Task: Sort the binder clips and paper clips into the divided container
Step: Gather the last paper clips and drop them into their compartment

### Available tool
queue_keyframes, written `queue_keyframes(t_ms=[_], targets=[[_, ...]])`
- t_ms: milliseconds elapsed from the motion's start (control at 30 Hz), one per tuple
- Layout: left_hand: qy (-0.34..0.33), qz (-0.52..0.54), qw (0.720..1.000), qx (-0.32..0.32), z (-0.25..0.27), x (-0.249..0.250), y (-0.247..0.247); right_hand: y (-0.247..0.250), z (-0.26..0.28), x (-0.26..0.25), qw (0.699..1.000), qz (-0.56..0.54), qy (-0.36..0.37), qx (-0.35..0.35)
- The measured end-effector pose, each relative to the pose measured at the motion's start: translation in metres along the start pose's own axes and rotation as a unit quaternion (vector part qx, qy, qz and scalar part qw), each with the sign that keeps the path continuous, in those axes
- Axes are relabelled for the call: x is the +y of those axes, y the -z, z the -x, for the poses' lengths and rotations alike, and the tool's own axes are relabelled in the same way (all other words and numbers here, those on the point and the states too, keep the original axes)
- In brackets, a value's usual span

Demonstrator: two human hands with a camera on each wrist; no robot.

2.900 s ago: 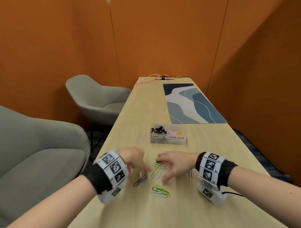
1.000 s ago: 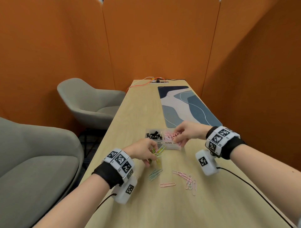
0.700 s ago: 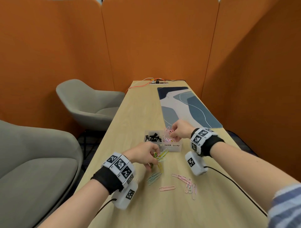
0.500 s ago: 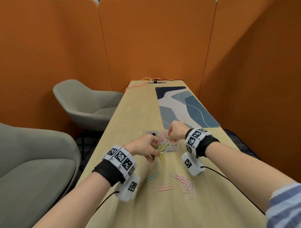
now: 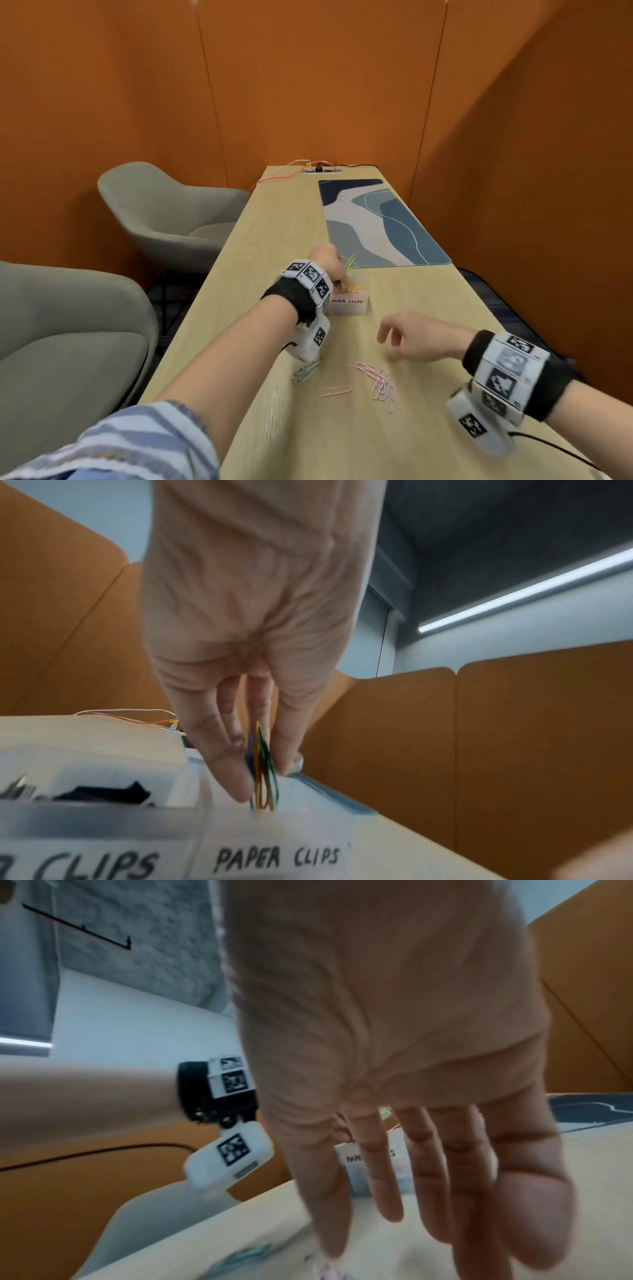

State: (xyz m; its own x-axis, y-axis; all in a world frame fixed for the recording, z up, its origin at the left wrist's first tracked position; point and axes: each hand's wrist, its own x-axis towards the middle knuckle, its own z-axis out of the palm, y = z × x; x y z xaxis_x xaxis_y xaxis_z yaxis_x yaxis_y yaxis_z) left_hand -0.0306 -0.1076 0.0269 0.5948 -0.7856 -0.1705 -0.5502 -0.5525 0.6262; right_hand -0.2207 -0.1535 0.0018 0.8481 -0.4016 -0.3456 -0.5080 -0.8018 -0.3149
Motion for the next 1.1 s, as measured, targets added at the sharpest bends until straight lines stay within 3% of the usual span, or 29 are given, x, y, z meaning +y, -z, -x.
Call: queue_keyframes(t_ms=[133, 300, 400, 533, 667, 733, 900, 1100], targets=[[-0.008, -0.034, 0.999, 0.005, -0.003, -0.004, -0.005, -0.023, 0.019, -0.003, 0.995, 0.056, -0.009, -0.084], [-0.065, -0.038, 0.996, 0.049, 0.021, -0.012, 0.004, -0.042, 0.015, -0.015, 0.989, 0.099, 0.09, -0.059], [-0.102, -0.079, 0.991, 0.044, 0.051, -0.024, 0.007, -0.042, 0.005, -0.018, 0.981, 0.127, 0.143, -0.041], [-0.086, -0.208, 0.972, -0.066, 0.09, -0.045, -0.007, -0.035, 0.005, -0.018, 0.976, 0.115, 0.186, -0.002], [-0.033, -0.303, 0.939, -0.158, 0.121, -0.063, -0.032, -0.026, 0.019, -0.008, 0.982, 0.08, 0.164, -0.059], [-0.044, -0.333, 0.932, -0.137, 0.127, -0.063, -0.043, -0.03, 0.026, -0.005, 0.978, 0.121, 0.152, -0.073], [-0.094, -0.29, 0.951, -0.054, 0.116, -0.063, -0.048, -0.042, 0.026, -0.007, 0.979, 0.125, 0.161, 0.019], [-0.114, -0.275, 0.954, -0.028, 0.109, -0.072, -0.047, -0.044, 0.02, -0.018, 0.969, 0.166, 0.173, 0.063]])
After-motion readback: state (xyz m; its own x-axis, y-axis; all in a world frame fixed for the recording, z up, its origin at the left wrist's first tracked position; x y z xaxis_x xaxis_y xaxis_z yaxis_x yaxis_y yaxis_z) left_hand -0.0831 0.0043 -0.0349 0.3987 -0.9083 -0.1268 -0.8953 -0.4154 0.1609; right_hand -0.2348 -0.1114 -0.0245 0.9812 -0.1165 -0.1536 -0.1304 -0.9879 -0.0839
